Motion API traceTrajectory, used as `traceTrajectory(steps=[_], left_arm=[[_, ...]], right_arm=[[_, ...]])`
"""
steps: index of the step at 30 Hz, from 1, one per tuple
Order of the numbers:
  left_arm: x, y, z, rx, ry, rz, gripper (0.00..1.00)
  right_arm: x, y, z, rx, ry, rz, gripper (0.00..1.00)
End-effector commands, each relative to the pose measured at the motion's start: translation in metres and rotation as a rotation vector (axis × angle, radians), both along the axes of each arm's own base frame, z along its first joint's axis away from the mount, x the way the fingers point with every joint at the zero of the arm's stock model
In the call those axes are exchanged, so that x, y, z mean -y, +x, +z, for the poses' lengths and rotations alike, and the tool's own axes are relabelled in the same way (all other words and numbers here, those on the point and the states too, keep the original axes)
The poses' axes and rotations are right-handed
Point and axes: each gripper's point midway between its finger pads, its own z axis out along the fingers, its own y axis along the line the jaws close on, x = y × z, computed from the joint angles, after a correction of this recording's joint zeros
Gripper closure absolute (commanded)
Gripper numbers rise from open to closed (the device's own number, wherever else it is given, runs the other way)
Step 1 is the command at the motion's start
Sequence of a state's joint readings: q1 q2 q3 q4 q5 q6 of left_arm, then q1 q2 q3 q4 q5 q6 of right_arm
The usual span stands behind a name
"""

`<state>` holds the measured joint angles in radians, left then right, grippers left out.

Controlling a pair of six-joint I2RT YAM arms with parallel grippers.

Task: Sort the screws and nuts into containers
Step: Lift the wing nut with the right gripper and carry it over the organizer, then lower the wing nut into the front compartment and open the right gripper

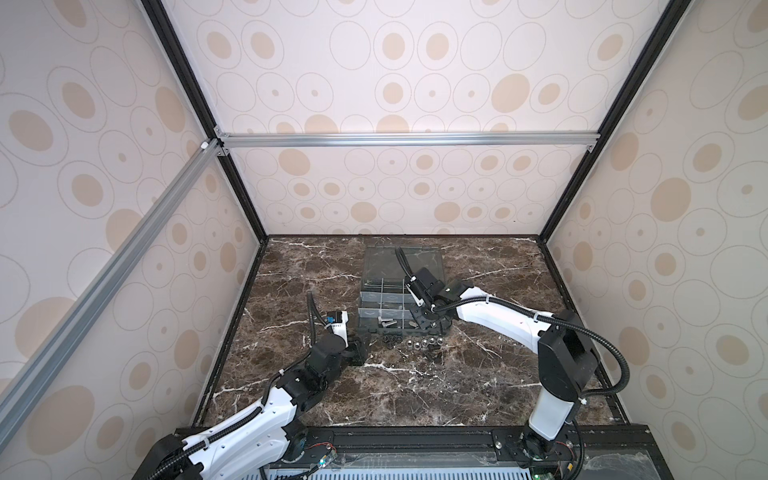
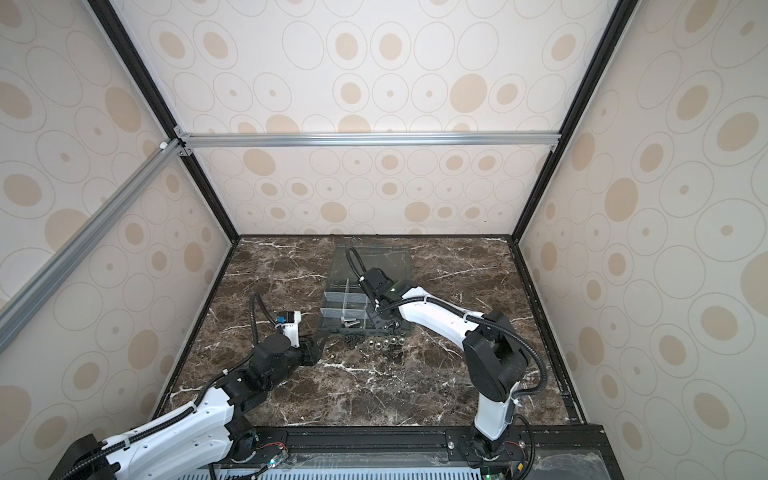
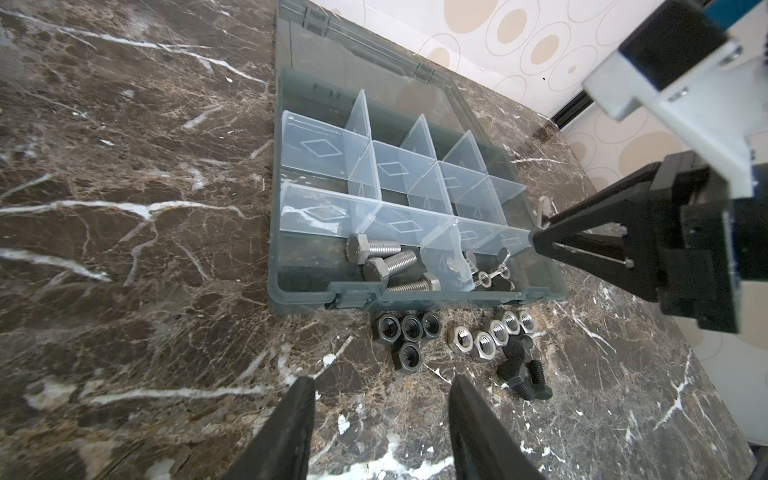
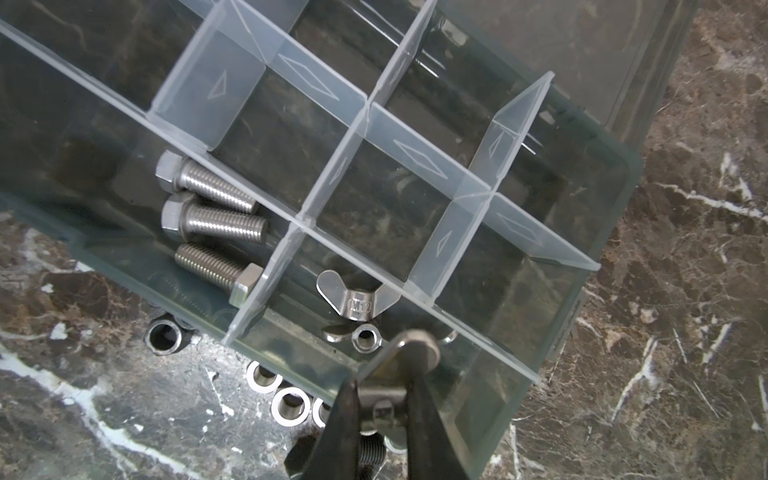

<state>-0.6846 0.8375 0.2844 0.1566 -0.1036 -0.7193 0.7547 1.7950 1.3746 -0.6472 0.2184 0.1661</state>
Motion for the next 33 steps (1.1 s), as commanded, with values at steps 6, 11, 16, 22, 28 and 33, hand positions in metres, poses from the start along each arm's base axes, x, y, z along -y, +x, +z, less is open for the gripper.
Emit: traceTrajectory(steps=[6,11,16,22,28,33], left_arm=[[-0.004,-0.001,0.002,-0.001,-0.008,0.022,0.47],[-0.004,-0.001,0.0,-0.005,-0.007,0.023,0.47],[-0.004,-0.001,-0.001,-0.004,-0.008,0.022,0.47],[0.001,0.0,-0.001,-0.017,0.0,0.0,0.47],[0.002,0.001,-0.002,-0.024,0.009,-0.004,0.48],[0.005,0.001,-0.003,-0.031,0.007,-0.014,0.48]], right_arm=[[0.01,0.0,-0.007,-0.003,-0.036,-0.012,0.66],[0.01,-0.003,0.0,0.003,-0.006,-0.025,0.55],[0.011,-0.007,0.009,0.012,0.036,-0.045,0.52],[0.016,-0.019,0.018,0.022,0.125,-0.09,0.51],[0.021,-0.033,0.018,0.006,0.21,-0.15,0.5],[0.029,-0.041,0.016,0.0,0.228,-0.184,0.5]])
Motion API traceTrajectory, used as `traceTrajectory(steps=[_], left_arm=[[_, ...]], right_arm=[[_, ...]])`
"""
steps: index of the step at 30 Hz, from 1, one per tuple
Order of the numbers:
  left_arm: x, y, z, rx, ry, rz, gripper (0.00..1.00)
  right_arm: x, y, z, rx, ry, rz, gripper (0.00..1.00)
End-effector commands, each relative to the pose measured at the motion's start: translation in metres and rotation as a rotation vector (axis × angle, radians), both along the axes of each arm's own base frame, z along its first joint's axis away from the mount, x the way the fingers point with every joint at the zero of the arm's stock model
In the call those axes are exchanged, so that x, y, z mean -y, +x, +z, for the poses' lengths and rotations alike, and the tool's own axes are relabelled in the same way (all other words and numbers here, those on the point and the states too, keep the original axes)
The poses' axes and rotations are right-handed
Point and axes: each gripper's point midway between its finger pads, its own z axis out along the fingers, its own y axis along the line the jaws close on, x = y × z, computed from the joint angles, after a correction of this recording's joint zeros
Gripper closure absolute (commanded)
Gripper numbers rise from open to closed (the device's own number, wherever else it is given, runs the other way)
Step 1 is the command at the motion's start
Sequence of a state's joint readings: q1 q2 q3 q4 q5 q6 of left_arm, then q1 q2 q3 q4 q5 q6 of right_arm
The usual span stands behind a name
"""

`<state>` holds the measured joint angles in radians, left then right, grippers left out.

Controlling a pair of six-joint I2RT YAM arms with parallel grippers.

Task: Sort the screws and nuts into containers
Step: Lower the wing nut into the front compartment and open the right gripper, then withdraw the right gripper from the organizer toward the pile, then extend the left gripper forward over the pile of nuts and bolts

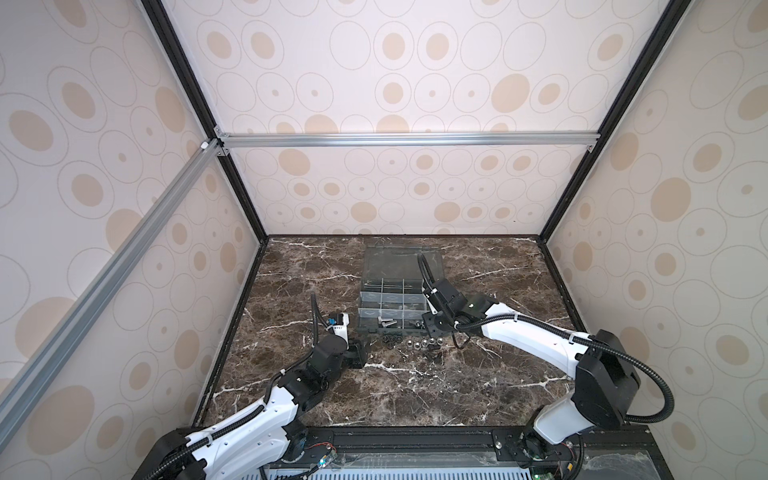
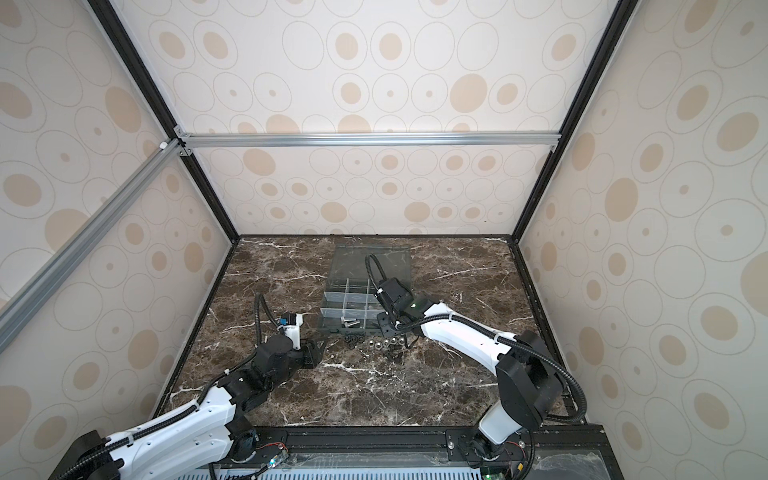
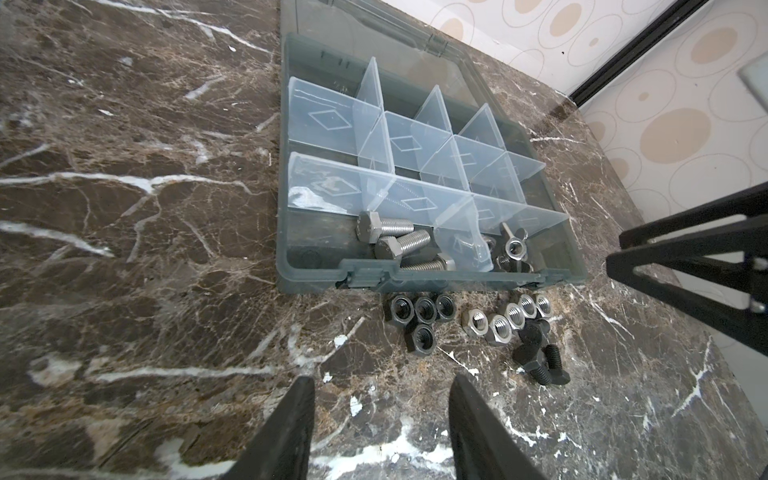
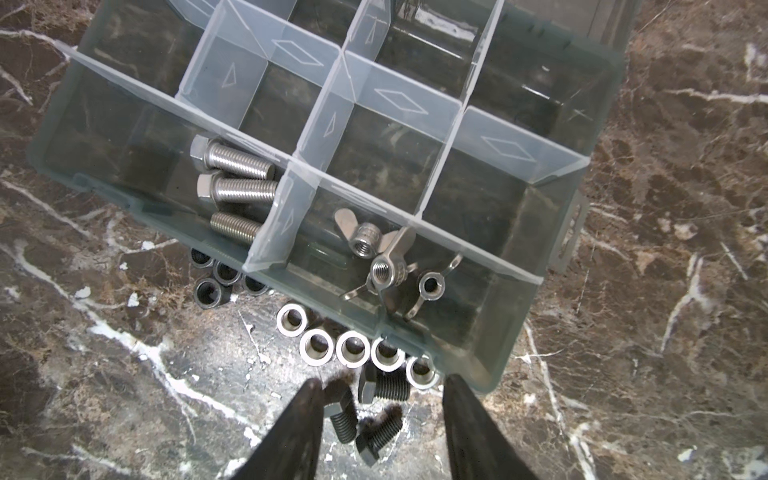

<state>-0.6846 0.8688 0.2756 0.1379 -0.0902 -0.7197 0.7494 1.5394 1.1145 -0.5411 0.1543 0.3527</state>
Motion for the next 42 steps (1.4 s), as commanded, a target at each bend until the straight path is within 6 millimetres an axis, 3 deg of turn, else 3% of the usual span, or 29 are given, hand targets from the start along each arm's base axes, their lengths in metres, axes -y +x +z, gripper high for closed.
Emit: traceTrajectory(steps=[1,16,26,42], left_arm=[[0.007,0.005,0.013,0.016,-0.025,-0.006,0.48],[0.021,0.008,0.01,-0.009,-0.028,-0.06,0.49],[0.035,0.014,0.001,-0.047,0.006,-0.107,0.5],[0.055,0.015,-0.011,-0.093,0.072,-0.174,0.53]], right_arm=[[0.006,-0.004,0.001,-0.009,0.036,-0.046,0.5],[0.017,-0.018,-0.006,-0.045,0.066,-0.113,0.49],[0.035,-0.034,-0.019,-0.05,0.09,-0.183,0.49],[0.039,-0.034,-0.01,-0.029,0.1,-0.199,0.48]])
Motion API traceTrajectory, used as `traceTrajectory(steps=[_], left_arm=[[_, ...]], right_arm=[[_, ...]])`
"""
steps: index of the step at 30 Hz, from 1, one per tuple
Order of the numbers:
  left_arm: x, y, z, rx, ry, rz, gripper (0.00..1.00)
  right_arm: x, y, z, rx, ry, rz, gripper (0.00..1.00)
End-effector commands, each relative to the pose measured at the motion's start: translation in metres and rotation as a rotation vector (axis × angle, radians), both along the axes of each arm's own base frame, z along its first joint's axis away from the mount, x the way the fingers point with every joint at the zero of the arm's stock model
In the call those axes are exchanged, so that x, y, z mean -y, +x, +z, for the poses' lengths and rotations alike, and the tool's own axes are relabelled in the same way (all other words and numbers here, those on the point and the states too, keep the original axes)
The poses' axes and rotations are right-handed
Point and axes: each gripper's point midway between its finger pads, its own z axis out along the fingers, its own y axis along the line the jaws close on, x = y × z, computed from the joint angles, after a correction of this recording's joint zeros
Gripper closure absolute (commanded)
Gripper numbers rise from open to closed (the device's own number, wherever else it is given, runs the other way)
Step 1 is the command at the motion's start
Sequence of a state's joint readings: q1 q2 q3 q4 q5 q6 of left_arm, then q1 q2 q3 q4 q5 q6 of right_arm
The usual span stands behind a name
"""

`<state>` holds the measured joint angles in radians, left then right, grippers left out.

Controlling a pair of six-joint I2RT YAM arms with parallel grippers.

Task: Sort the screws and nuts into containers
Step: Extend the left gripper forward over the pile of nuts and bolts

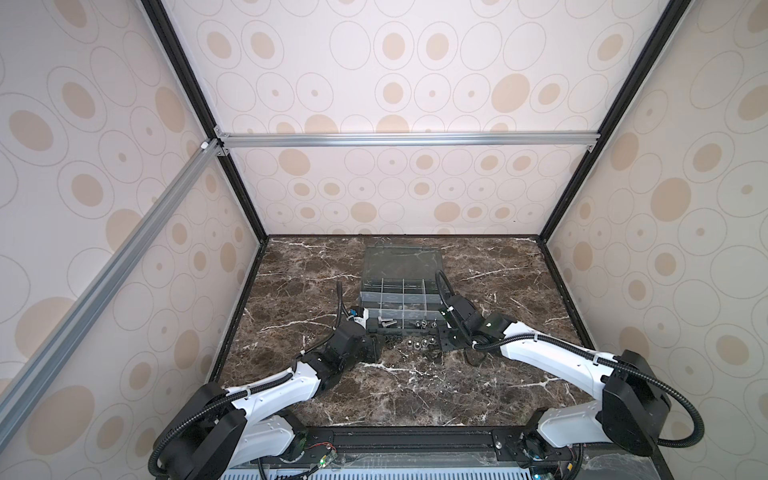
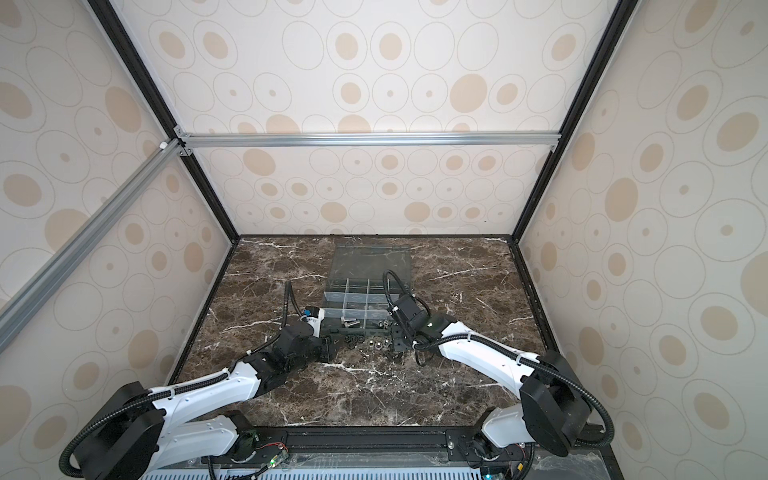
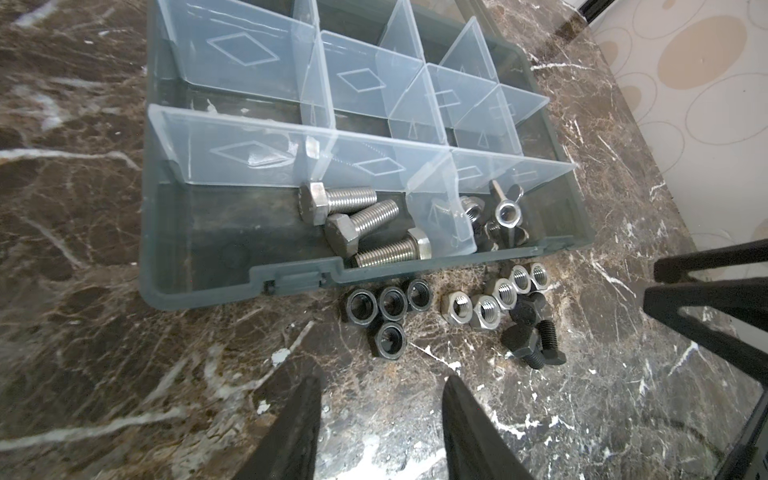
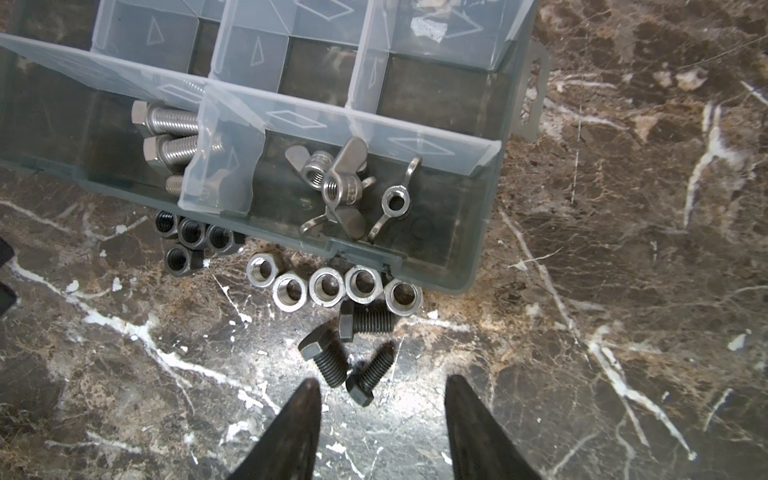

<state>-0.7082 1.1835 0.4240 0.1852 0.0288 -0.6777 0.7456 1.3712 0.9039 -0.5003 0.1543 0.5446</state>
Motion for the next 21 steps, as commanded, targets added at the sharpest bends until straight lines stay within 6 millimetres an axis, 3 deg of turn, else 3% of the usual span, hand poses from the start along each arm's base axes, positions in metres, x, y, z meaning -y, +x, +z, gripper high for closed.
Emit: traceTrajectory(steps=[1,10,21], left_arm=[[0.009,0.003,0.008,0.022,0.022,-0.034,0.53],[0.019,0.002,-0.006,-0.013,0.079,-0.069,0.54],[0.024,0.003,-0.008,-0.02,0.124,-0.075,0.54]], right_arm=[[0.008,-0.002,0.007,0.017,0.012,-0.032,0.48],[0.013,-0.007,0.004,0.012,0.008,-0.038,0.48],[0.01,-0.006,0.0,0.009,0.025,-0.045,0.48]])
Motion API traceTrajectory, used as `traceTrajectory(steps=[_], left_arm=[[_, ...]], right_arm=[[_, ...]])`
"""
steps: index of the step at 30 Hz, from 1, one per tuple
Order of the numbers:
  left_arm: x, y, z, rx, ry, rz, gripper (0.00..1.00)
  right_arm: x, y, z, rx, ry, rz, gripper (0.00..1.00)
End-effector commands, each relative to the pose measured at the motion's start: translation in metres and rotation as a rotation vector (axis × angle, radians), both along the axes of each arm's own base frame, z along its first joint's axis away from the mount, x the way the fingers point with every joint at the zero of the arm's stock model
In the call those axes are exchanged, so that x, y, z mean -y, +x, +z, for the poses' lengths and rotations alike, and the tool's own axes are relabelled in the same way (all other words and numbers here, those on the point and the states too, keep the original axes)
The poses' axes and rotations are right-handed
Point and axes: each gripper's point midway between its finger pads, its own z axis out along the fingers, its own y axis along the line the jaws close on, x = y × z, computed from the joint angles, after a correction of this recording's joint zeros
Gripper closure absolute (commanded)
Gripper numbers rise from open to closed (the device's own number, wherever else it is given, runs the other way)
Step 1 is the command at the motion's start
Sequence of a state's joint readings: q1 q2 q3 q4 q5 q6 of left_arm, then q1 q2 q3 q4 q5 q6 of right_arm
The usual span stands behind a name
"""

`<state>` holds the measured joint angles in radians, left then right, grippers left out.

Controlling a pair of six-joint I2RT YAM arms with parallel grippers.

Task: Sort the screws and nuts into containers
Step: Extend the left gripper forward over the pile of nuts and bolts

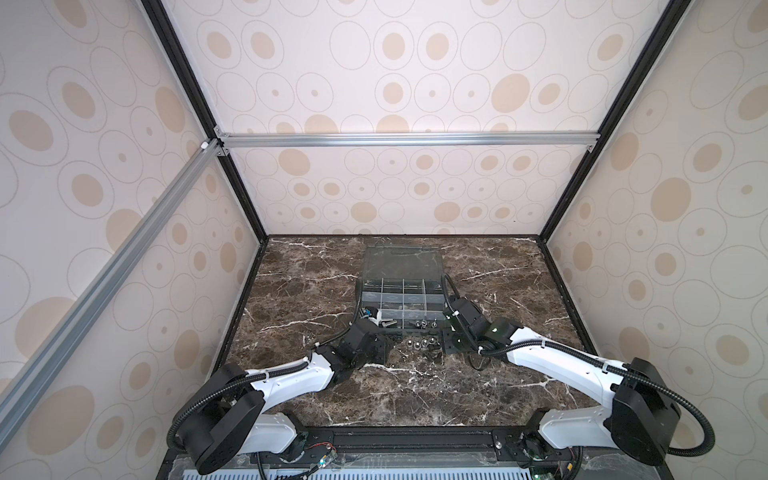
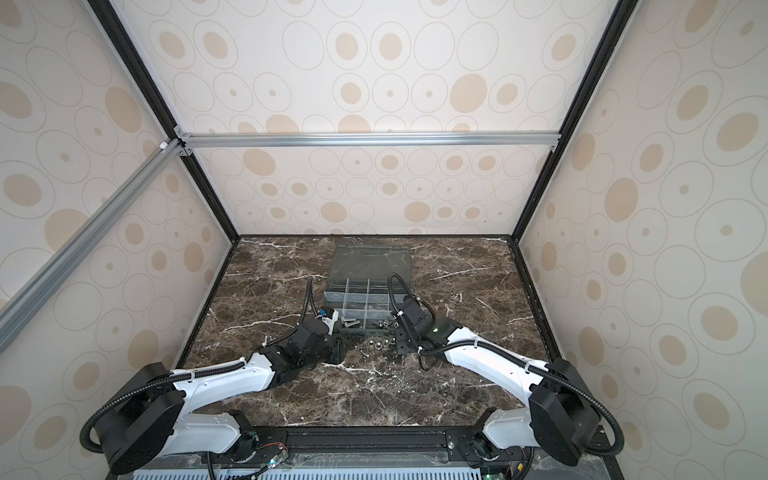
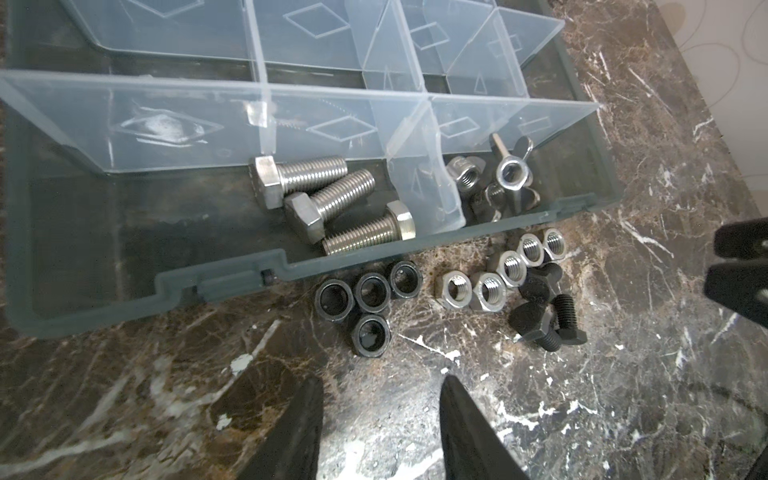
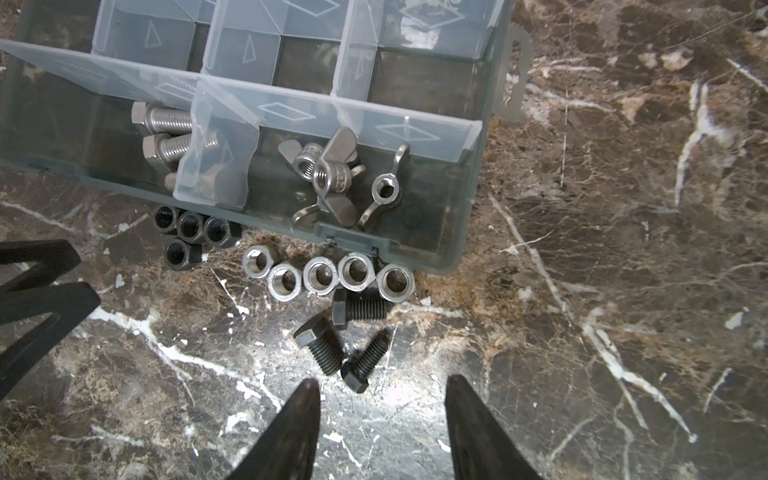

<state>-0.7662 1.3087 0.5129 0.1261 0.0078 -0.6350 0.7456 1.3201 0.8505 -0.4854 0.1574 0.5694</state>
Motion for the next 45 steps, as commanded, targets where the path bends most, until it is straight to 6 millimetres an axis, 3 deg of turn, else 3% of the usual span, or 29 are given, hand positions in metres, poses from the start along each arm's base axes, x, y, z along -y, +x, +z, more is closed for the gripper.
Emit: traceTrajectory(steps=[1,15,45], left_arm=[[0.005,0.005,0.006,0.02,0.027,-0.011,0.54],[0.016,0.007,0.0,0.003,0.073,-0.046,0.55],[0.02,0.01,-0.011,-0.012,0.164,-0.039,0.58]], right_arm=[[0.003,0.002,0.003,0.006,0.009,-0.025,0.48],[0.003,0.001,0.002,0.0,0.006,-0.026,0.48],[-0.001,-0.001,0.001,-0.023,0.019,-0.018,0.48]])
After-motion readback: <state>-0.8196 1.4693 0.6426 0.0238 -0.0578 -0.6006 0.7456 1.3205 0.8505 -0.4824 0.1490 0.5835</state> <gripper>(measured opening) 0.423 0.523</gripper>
